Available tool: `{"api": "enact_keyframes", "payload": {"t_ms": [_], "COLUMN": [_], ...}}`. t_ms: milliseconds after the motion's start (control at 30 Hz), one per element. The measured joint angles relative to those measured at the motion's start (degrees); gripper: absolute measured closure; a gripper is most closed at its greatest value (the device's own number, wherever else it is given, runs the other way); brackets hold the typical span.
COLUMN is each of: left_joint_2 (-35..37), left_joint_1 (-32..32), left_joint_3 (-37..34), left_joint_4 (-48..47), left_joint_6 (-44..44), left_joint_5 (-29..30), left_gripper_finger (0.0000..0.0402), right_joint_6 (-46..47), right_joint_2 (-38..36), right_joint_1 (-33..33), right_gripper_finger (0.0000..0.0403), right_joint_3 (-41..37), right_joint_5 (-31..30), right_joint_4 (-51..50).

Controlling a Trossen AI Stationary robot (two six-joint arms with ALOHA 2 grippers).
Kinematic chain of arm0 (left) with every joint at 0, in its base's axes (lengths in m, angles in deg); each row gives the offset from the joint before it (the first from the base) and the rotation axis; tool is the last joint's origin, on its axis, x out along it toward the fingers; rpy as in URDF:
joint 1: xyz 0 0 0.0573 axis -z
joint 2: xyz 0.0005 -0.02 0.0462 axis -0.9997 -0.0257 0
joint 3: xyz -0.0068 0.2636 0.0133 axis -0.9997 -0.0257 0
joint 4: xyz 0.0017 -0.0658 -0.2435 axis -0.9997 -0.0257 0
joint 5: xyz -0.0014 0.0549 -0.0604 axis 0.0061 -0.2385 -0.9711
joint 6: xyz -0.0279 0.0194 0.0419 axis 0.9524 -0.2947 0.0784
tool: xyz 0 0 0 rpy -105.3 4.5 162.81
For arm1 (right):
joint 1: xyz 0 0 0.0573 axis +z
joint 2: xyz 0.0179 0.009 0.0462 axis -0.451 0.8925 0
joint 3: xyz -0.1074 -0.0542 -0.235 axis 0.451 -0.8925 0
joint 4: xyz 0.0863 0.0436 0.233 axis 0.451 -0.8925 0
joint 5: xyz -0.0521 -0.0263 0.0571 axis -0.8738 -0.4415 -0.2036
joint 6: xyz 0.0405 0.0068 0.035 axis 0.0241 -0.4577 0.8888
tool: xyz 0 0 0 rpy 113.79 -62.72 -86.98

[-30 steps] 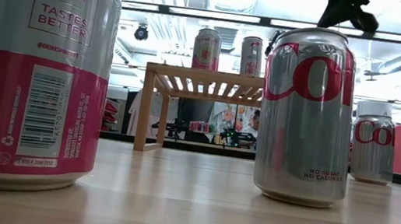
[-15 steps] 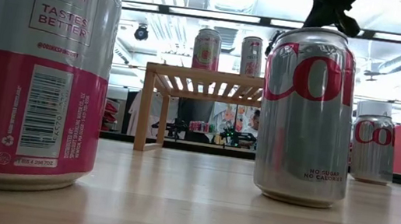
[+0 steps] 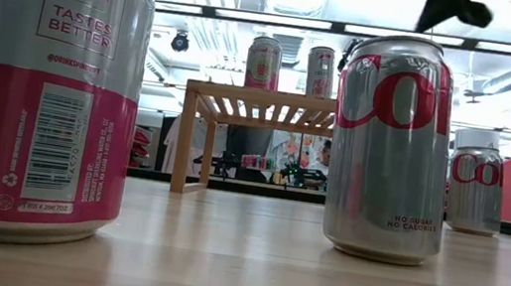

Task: Place canned beverage on shelf
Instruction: Put the orange and white soda can on the shelf

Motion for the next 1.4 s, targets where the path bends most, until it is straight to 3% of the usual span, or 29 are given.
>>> {"api": "enact_keyframes", "payload": {"t_ms": [167, 767, 900, 1000, 1400], "left_joint_2": [-0.14, -1.56, -1.56, -1.56, -1.56], "left_joint_1": [0.00, 0.00, 0.00, 0.00, 0.00], "left_joint_3": [1.28, 2.01, 2.01, 2.01, 2.01], "left_joint_4": [0.07, -0.15, -0.16, -0.18, -0.21], "left_joint_6": [-2.80, -8.19, -8.49, -7.83, -7.44], "left_joint_5": [0.18, 0.28, 0.31, 0.31, 0.31], "left_gripper_finger": [0.0402, 0.0402, 0.0402, 0.0402, 0.0402], "right_joint_6": [1.91, 3.52, 11.05, 10.78, 9.17], "right_joint_2": [0.22, 0.60, 0.61, 0.63, 0.61], "right_joint_1": [0.01, 0.65, 0.66, 0.85, 0.90], "right_gripper_finger": [0.0394, 0.0394, 0.0394, 0.0394, 0.0394], "right_joint_3": [0.54, -0.37, -0.41, -0.41, -0.41], "right_joint_5": [-0.01, 0.05, -4.74, -7.41, -8.28], "right_joint_4": [-5.50, -3.69, -2.07, -0.59, 2.46]}}
